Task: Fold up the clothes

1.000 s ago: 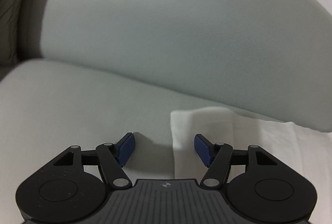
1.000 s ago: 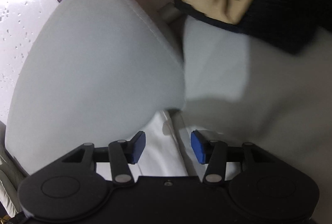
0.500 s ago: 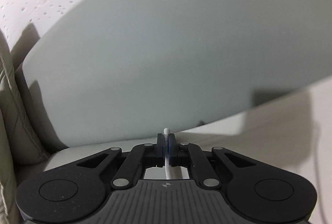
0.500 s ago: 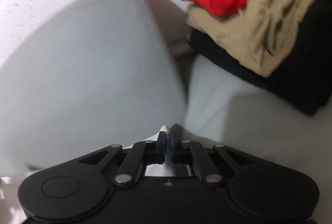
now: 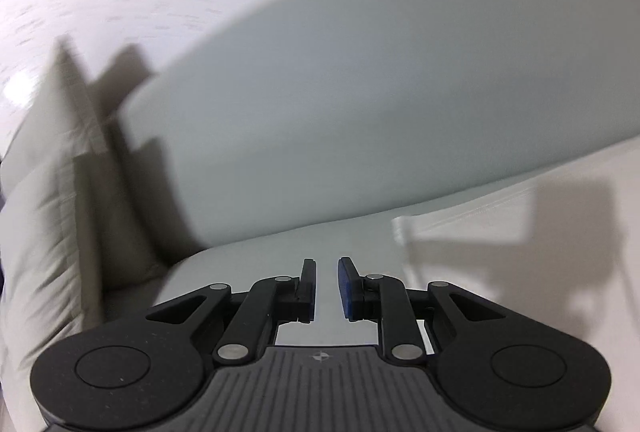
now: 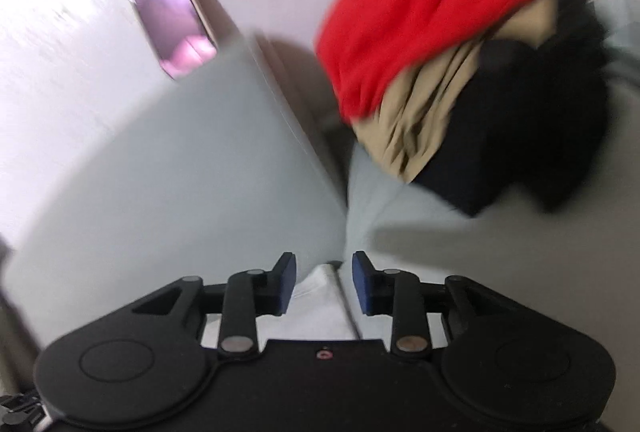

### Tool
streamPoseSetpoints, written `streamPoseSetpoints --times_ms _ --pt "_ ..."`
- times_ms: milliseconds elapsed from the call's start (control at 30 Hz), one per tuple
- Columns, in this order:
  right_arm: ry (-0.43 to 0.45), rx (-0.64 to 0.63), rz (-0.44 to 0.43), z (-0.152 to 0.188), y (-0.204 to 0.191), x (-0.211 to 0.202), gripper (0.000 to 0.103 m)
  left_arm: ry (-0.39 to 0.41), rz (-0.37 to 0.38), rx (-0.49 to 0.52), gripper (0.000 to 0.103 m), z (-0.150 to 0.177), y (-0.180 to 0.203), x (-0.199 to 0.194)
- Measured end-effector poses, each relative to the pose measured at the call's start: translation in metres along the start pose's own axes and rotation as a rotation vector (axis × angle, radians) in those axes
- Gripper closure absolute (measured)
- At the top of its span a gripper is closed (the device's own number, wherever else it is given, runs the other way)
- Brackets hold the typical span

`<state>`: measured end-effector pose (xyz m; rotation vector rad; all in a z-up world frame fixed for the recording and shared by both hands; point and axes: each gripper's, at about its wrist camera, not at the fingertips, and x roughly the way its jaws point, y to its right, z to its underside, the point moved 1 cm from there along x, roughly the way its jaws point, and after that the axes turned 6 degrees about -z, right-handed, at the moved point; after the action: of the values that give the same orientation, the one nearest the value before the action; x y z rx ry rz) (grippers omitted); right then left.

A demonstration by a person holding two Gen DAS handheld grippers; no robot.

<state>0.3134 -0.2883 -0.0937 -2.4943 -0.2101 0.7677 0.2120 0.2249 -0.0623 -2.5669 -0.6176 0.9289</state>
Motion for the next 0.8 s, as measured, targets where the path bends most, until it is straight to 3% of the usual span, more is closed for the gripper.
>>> streamPoseSetpoints --times_ms 133,233,300,367,400,433,467,600,700,800 --pt "0.025 -0.011 -0.054 0.006 -0.004 -0.098 0.069 0.043 0.071 -0.153 0.079 0.019 -0.059 -0.082" --pt "0.017 -0.016 -0.1 -0.006 -0.007 -0.126 0.065 0.041 0.187 -0.301 0.081 0.022 -0.079 -0.11" --pt "0.001 -0.019 -0.134 -0.002 -0.008 -0.137 0.058 -0.006 0.279 -0.363 0.082 0.027 -0.049 -0.109" --pt "-0.017 -0.023 -0.167 0.003 -0.009 -0.148 0.057 -0.078 0.31 -0.369 0.085 0.04 -0.013 -0.098" --pt "-0.049 -0.024 -0.169 0.017 -0.014 -0.153 0.059 -0.109 0.315 -0.362 0.092 0.045 0.009 -0.091" --pt "-0.084 -0.016 -0.162 0.031 -0.012 -0.141 0.073 -0.135 0.316 -0.349 0.094 0.049 0.028 -0.081" --pt "-0.12 -0.006 -0.153 0.044 -0.009 -0.129 0.094 -0.159 0.317 -0.335 0.094 0.053 0.047 -0.07" --pt "-0.281 0.032 -0.064 0.084 0.004 -0.065 0.098 -0.224 0.274 -0.283 0.096 0.057 0.098 -0.029" --pt "-0.395 -0.082 -0.007 0.109 0.004 -0.033 0.101 -0.309 0.129 -0.157 0.096 0.073 0.115 -0.006" --pt "-0.345 -0.275 0.265 0.11 0.001 -0.035 0.103 -0.287 -0.018 -0.046 0.092 0.091 0.115 -0.009"
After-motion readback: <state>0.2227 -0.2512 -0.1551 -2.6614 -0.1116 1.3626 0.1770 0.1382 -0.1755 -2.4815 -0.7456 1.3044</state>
